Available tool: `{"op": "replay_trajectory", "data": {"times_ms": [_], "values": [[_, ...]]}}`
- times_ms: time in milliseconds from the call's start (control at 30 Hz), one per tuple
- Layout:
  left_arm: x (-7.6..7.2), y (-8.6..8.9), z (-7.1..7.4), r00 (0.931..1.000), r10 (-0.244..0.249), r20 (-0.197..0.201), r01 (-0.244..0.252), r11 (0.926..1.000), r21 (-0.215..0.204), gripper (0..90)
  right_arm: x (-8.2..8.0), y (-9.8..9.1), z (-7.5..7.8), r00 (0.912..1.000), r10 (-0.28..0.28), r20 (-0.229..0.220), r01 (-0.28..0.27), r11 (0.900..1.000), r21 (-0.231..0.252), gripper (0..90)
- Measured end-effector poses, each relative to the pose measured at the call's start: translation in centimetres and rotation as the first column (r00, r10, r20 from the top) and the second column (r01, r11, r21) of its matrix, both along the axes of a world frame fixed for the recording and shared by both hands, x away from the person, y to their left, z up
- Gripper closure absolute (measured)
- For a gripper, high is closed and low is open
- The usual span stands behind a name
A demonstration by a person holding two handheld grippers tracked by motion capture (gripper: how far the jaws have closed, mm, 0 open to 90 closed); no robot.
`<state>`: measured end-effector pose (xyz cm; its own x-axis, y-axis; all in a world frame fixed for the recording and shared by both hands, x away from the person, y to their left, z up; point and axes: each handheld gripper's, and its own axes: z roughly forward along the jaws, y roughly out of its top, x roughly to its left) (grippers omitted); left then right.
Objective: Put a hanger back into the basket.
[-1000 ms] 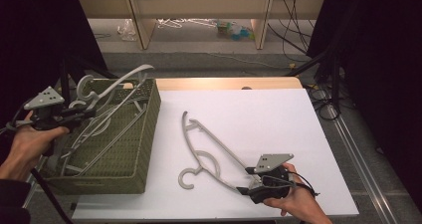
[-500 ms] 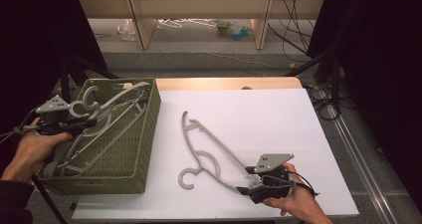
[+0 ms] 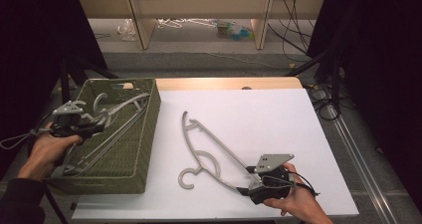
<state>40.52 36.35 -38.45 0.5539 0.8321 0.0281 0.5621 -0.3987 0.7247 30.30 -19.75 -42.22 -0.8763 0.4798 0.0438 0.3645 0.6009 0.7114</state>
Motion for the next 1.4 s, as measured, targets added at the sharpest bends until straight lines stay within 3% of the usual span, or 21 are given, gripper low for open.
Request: {"op": "replay_trajectory", "data": {"times_ms": [133, 267, 300, 367, 433, 467, 533, 567, 667, 700, 767, 800, 833, 900, 933, 967, 1100, 1167, 1267, 1300, 1400], "values": [[0.3, 0.0, -1.0, 0.9994, 0.026, -0.023, -0.026, 0.9996, 0.007, 78.7, 0.0, 0.0, -0.1, 1.0, -0.001, -0.001, 0.001, 1.0, -0.003, 30.2], [0.7, 0.6, -2.0, 0.9981, 0.061, -0.004, -0.061, 0.9981, -0.004, 78.6, 0.0, 0.0, 0.0, 1.0, 0.003, 0.001, -0.003, 1.0, -0.006, 30.3], [0.8, 0.8, -2.0, 0.9987, 0.051, -0.005, -0.051, 0.9986, 0.013, 78.5, 0.0, 0.0, 0.0, 1.0, 0.004, 0.001, -0.004, 1.0, -0.005, 30.2], [0.6, 1.0, -2.4, 0.9942, 0.102, -0.034, -0.101, 0.9948, 0.013, 78.3, 0.0, 0.0, 0.0, 1.0, 0.0, 0.005, 0.0, 1.0, -0.001, 30.2], [0.8, 1.2, -2.6, 0.9944, 0.101, -0.028, -0.101, 0.9947, 0.022, 77.8, 0.0, 0.0, 0.0, 1.0, 0.0, 0.0, 0.0, 1.0, -0.003, 30.2], [0.6, 1.4, -2.8, 0.9899, 0.135, -0.044, -0.135, 0.9908, 0.004, 77.6, 0.0, 0.0, 0.0, 1.0, -0.001, 0.001, 0.001, 1.0, -0.004, 30.3], [0.8, 1.4, -3.1, 0.9889, 0.147, -0.023, -0.147, 0.9888, -0.025, 76.6, 0.0, 0.0, 0.0, 1.0, 0.006, 0.0, -0.006, 1.0, -0.006, 30.2], [1.2, 2.0, -2.9, 0.9961, 0.089, -0.004, -0.088, 0.9955, 0.033, 76.2, 0.0, 0.0, -0.1, 1.0, 0.003, 0.005, -0.003, 1.0, -0.002, 30.2], [1.0, 1.3, -3.3, 0.9868, 0.162, 0.009, -0.162, 0.9868, -0.007, 74.1, 0.0, 0.1, -0.2, 1.0, -0.008, 0.005, 0.008, 1.0, 0.004, 30.0], [1.2, 1.7, -3.2, 0.9926, 0.121, 0.007, -0.121, 0.9917, 0.042, 73.5, 0.0, 0.2, -0.2, 0.9999, -0.009, 0.004, 0.009, 0.9999, 0.004, 30.0], [1.2, 1.8, -3.1, 0.9928, 0.119, 0.006, -0.12, 0.9902, 0.072, 72.4, 0.0, 0.1, -0.2, 1.0, -0.006, 0.0, 0.006, 1.0, -0.002, 30.0], [0.9, 1.5, -3.1, 0.9823, 0.187, 0.006, -0.187, 0.9803, 0.062, 71.5, 0.0, 0.0, -0.1, 1.0, -0.004, -0.003, 0.004, 1.0, -0.005, 30.0], [0.7, 1.3, -3.1, 0.9749, 0.223, 0.008, -0.223, 0.9716, 0.08, 69.3, 0.1, 0.0, -0.1, 1.0, -0.005, 0.0, 0.005, 1.0, -0.003, 30.0], [0.6, 1.5, -3.1, 0.9657, 0.257, 0.034, -0.26, 0.9594, 0.11, 65.6, 0.1, 0.0, -0.2, 0.9999, -0.01, -0.003, 0.01, 0.9999, -0.005, 29.8], [0.6, 1.7, -3.2, 0.9597, 0.279, 0.034, -0.281, 0.9544, 0.101, 65.6, 0.2, -0.1, -0.2, 0.9999, -0.006, -0.008, 0.006, 1.0, -0.006, 29.8], [0.6, 2.1, -3.1, 0.9619, 0.272, 0.031, -0.274, 0.9571, 0.096, 66.5, 0.2, 0.0, -0.3, 0.9999, -0.009, -0.007, 0.009, 0.9999, -0.006, 29.7], [0.0, 2.1, -2.5, 0.9571, 0.285, 0.05, -0.288, 0.9547, 0.073, 63.5, 0.2, 0.0, -0.3, 1.0, -0.003, -0.002, 0.003, 1.0, -0.006, 29.5], [-0.4, 2.0, -2.1, 0.953, 0.293, 0.079, -0.297, 0.9534, 0.052, 61.5, 0.2, 0.0, -0.4, 1.0, 0.0, -0.003, 0.0, 1.0, -0.006, 29.5], [-1.7, 1.4, -1.0, 0.9517, 0.278, 0.131, -0.279, 0.9603, -0.012, 57.3, 0.2, 0.0, -0.4, 0.9999, -0.004, -0.011, 0.004, 1.0, -0.008, 29.5], [-2.0, 1.2, -0.8, 0.9548, 0.26, 0.144, -0.26, 0.9655, -0.02, 55.2, 0.2, 0.0, -0.4, 0.9999, -0.006, -0.009, 0.006, 0.9999, -0.01, 29.4], [-4.0, 0.3, -0.1, 0.9507, 0.259, 0.171, -0.245, 0.9647, -0.097, 47.7, 0.2, 0.0, -0.4, 1.0, -0.008, 0.0, 0.008, 0.9999, -0.013, 29.1]]}}
